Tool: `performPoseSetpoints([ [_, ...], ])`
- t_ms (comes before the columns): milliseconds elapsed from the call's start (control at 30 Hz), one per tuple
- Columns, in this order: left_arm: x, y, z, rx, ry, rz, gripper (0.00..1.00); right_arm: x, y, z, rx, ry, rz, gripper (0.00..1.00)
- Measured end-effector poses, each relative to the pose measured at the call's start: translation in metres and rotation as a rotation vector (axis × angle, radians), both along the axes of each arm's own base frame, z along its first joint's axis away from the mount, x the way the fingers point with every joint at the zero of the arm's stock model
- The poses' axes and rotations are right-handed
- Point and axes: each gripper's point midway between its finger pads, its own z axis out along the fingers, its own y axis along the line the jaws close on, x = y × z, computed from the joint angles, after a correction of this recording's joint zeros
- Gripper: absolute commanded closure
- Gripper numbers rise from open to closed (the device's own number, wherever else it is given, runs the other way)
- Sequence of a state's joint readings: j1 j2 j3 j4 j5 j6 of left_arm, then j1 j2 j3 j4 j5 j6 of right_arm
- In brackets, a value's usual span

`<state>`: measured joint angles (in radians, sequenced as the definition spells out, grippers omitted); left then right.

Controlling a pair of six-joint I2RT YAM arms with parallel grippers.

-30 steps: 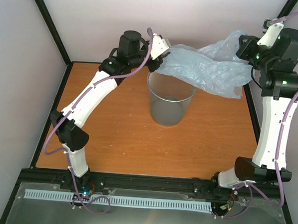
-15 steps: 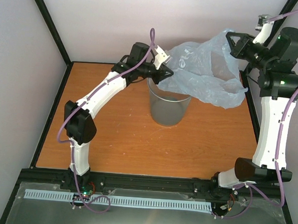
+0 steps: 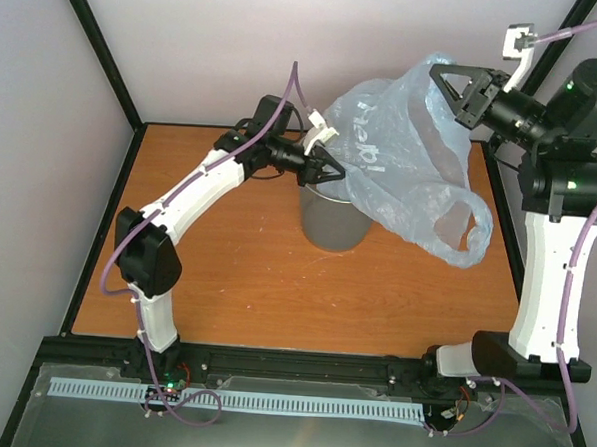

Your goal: Put the trash bags into the trash bin

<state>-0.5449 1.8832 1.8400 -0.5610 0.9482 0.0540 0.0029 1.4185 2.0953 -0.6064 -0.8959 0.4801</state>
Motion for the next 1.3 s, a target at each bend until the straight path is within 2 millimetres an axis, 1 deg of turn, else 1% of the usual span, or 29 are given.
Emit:
performPoseSetpoints([
  [100,-0.012,0.004,0.002,-0.006,0.019,-0.022,0.99,-0.021,0.002,0.01,0.006,-0.038,0.023,0.97],
  [167,-0.014,0.005,0.001,-0.003,0.028,-0.025,0.99,-0.026,0.004,0.01,0.011,-0.043,0.036,0.97],
  [267,-0.014,0.006,-0.001,0.009,0.031,-0.016,0.99,-0.019,0.011,0.006,0.016,-0.032,0.055,0.97],
  [333,-0.011,0.007,-0.001,0.021,0.023,-0.001,0.99,-0.003,0.015,-0.004,0.015,-0.002,0.051,0.97],
  [400,-0.007,0.008,0.0,0.03,0.006,0.017,0.84,0.021,0.016,-0.019,0.007,0.044,0.021,0.97],
  [467,-0.003,0.01,0.002,0.038,-0.019,0.032,0.67,0.049,0.014,-0.041,-0.012,0.104,-0.031,0.97],
  [533,0.001,0.013,0.004,0.051,-0.043,0.05,0.53,0.069,0.01,-0.061,-0.033,0.158,-0.076,0.97],
  [600,0.005,0.019,0.005,0.067,-0.054,0.069,0.45,0.082,0.007,-0.076,-0.05,0.198,-0.105,0.97],
  [667,0.009,0.027,0.011,0.078,-0.071,0.088,0.37,0.086,0.006,-0.083,-0.06,0.217,-0.115,0.97],
  [700,0.011,0.032,0.017,0.079,-0.084,0.098,0.34,0.086,0.006,-0.083,-0.061,0.215,-0.116,0.97],
  [767,0.018,0.047,0.033,0.074,-0.115,0.124,0.31,0.085,0.006,-0.082,-0.066,0.204,-0.115,0.97],
  [833,0.028,0.068,0.054,0.061,-0.16,0.166,0.29,0.083,0.007,-0.08,-0.07,0.193,-0.11,0.97],
  [933,0.041,0.095,0.083,0.038,-0.225,0.238,0.23,0.081,0.01,-0.079,-0.073,0.184,-0.098,0.97],
  [1033,0.062,0.113,0.109,0.021,-0.277,0.336,0.18,0.076,0.018,-0.077,-0.078,0.17,-0.058,0.97],
  [1100,0.076,0.113,0.121,0.004,-0.304,0.374,0.16,0.07,0.027,-0.075,-0.081,0.157,-0.018,0.97],
  [1167,0.095,0.108,0.132,-0.026,-0.342,0.394,0.15,0.062,0.039,-0.074,-0.083,0.146,0.04,0.97],
  [1233,0.113,0.1,0.131,-0.047,-0.356,0.396,0.14,0.054,0.051,-0.072,-0.086,0.134,0.094,0.97],
  [1300,0.127,0.094,0.121,-0.055,-0.346,0.392,0.14,0.046,0.061,-0.072,-0.089,0.126,0.144,0.97],
])
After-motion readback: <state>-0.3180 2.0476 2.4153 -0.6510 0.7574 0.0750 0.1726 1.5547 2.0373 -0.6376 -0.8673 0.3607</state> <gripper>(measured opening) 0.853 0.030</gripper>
